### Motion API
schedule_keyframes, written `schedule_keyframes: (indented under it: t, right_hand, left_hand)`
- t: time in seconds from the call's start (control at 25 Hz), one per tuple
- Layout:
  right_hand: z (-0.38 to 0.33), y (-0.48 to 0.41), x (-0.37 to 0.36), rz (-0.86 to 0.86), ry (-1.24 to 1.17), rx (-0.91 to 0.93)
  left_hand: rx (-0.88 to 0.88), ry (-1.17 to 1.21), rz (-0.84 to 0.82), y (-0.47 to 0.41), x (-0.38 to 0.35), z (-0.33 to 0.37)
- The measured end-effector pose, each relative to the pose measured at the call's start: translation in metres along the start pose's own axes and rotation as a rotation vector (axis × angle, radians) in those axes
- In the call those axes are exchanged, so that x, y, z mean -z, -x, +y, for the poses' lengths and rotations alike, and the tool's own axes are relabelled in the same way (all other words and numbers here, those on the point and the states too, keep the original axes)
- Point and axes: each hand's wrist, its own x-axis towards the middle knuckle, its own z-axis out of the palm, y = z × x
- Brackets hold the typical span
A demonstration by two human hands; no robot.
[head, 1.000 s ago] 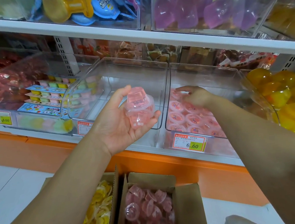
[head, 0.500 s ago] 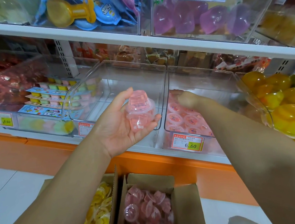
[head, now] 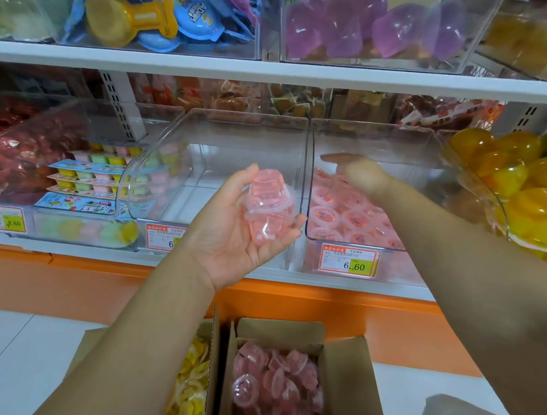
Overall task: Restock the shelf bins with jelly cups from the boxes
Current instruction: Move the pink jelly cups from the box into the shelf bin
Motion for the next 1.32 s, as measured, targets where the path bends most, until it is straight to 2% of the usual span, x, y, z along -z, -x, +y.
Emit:
schedule_keyframes:
  t: [0.08, 0.12, 0.24, 0.36, 0.44, 0.6, 0.68, 0.84, 0.96, 1.12, 1.2, 1.28, 1.32]
  right_hand:
    - [-0.009, 0.011, 0.017, 0.088, -0.108, -0.036]
    - [-0.013, 0.018, 0.026, 0.068, -0.180, -0.033]
    - [-0.023, 0.050, 0.043, -0.174, -0.327, 0.051]
    - [-0.041, 0.082, 0.042, -0.389, -0.246, 0.213]
    - [-0.056, 0.098, 0.034, -0.458, -0.134, 0.301]
    - [-0.069, 0.106, 0.018, -0.366, 0.021, 0.413]
    - [-0.065, 0.102, 0.015, -0.333, -0.111, 0.394]
    - [-0.061, 0.093, 0.016, -0.374, -0.493, 0.189]
    - [-0.062, 0.095, 0.010, -0.480, -0.440, 0.191]
    - [-0.051, 0.075, 0.014, -0.244, -0.391, 0.199]
    - [-0.027, 0.046, 0.038, -0.033, -0.321, 0.135]
    - [-0.002, 0.013, 0.064, 0.230, -0.058, 0.009]
    - [0.009, -0.001, 0.074, 0.307, 0.108, -0.069]
  left_hand:
    - [0.003, -0.016, 0.007, 0.000, -0.003, -0.001]
    - [0.004, -0.028, 0.007, -0.001, -0.005, -0.002]
    - [0.010, -0.070, 0.004, 0.000, -0.012, -0.005]
    - [0.010, -0.141, 0.000, 0.003, -0.019, -0.009]
    - [-0.004, -0.206, 0.014, 0.006, -0.024, -0.011]
    - [-0.032, -0.267, 0.043, 0.008, -0.027, -0.015]
    - [-0.023, -0.256, 0.036, 0.009, -0.026, -0.013]
    - [-0.029, -0.242, 0.084, 0.005, -0.023, -0.009]
    - [-0.073, -0.222, 0.181, -0.002, -0.023, -0.011]
    - [-0.116, -0.259, 0.200, -0.009, -0.023, -0.011]
    - [-0.129, -0.221, 0.186, -0.011, -0.020, -0.007]
    - [-0.158, -0.193, 0.171, -0.011, -0.013, -0.001]
    - [-0.165, -0.186, 0.166, -0.011, -0.010, 0.001]
